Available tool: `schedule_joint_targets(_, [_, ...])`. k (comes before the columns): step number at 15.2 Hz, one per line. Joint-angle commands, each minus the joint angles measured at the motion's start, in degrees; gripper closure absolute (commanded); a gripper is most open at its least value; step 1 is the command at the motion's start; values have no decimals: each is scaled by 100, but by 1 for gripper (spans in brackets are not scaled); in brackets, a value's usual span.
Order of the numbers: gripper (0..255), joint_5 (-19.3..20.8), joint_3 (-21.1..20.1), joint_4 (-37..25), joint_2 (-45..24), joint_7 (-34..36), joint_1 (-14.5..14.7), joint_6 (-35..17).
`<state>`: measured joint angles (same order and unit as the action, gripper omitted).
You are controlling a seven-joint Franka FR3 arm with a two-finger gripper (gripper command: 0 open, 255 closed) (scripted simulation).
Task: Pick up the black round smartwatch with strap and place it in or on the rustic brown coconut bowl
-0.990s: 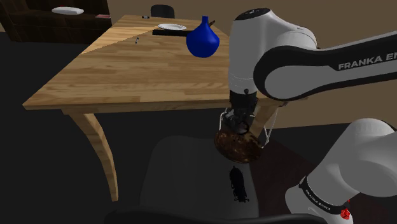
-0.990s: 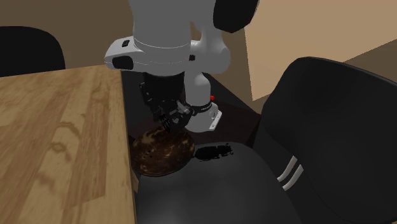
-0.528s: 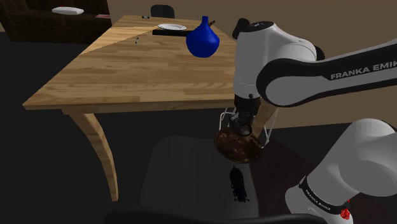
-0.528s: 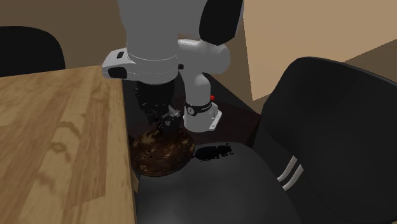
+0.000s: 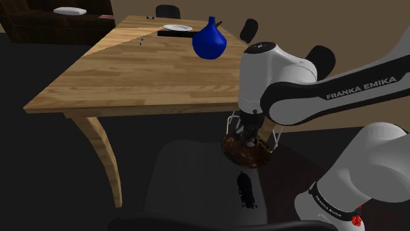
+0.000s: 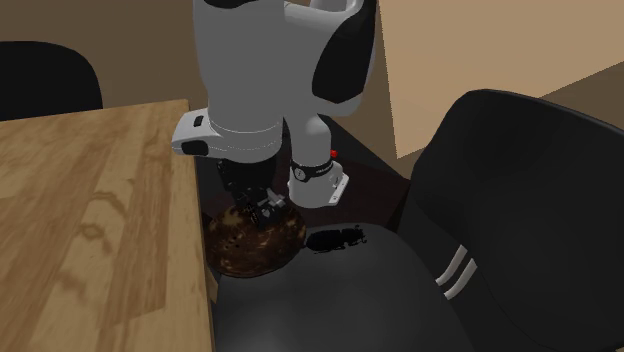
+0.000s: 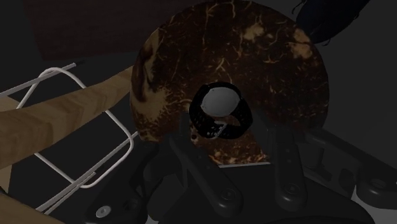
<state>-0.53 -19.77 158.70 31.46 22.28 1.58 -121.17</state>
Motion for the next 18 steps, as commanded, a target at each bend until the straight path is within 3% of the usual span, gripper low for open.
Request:
schedule_joint_targets(1, [255,9,-45,76,-123,53,-12,-198])
schedule_joint_targets(9, [255,9,-44,76,-123,52,-11,-197])
schedule_joint_targets(10, [0,9,-44,76,-123,52,-11,-197])
schedule_joint_targets(15, [0,9,-44,76,-123,52,-11,-197])
schedule_joint_targets(18, [0,-48,6,-349,156,1,57,503])
